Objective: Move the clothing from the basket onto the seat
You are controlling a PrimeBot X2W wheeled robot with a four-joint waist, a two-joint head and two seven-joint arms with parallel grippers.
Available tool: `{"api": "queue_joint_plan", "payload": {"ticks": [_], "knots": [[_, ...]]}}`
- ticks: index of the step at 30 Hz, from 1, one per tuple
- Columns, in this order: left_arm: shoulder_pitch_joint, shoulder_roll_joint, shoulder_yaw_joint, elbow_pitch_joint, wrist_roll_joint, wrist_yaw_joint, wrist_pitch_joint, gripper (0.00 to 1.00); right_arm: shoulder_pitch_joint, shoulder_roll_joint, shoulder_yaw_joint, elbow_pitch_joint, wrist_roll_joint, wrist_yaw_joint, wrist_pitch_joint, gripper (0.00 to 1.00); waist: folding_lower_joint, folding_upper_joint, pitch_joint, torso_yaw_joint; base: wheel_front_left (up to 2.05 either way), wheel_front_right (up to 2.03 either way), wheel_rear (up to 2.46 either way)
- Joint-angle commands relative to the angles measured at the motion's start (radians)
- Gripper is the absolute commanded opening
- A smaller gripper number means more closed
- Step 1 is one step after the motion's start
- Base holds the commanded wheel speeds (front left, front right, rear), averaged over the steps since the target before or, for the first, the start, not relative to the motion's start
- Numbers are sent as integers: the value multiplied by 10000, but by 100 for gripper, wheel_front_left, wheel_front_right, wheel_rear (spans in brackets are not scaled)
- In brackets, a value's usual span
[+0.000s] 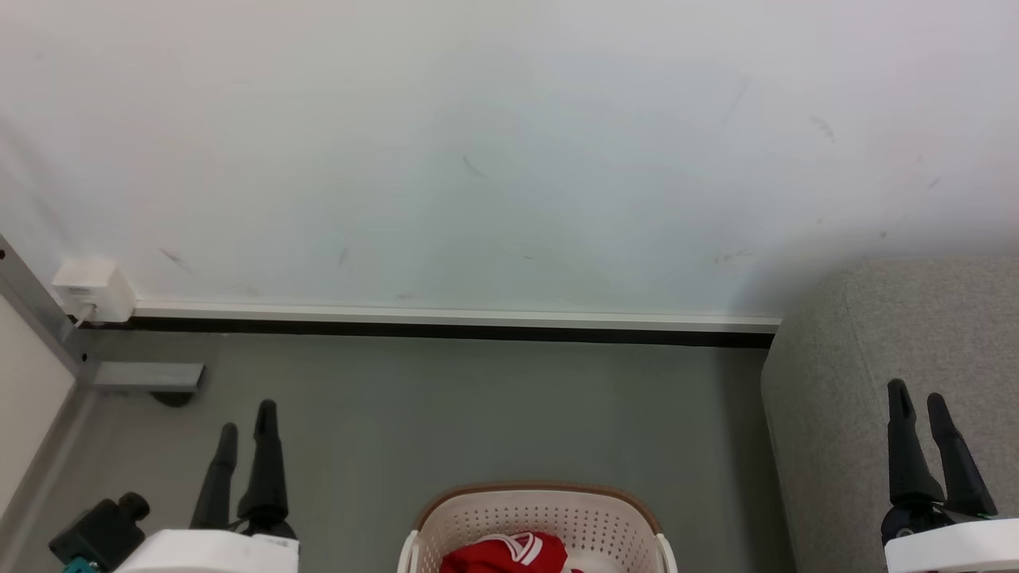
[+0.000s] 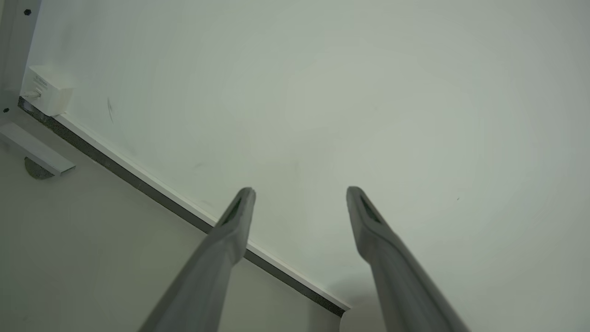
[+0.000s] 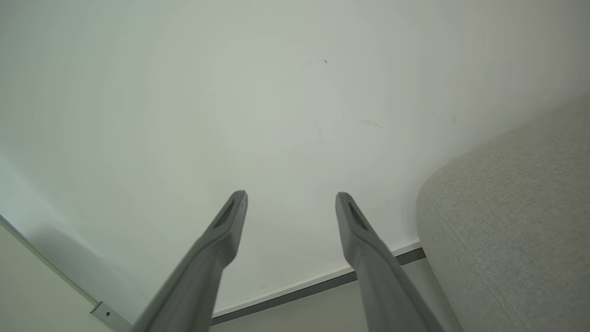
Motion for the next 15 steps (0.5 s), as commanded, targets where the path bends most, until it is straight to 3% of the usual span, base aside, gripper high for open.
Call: {"api": "queue_joint_plan", "payload": {"ticks": [1,15], "knots": [[23,68,-26,-87,382,17,-96,100,-33,-47,-40,-44,-328,-10,-48,100,0,0,-4,-5,0,0,0],[150,200,-399,307,3142,375,-471,100,-186,-171,316,1196,-2982,-12,-255,100,0,0,-65,-120,0,0,0]]}}
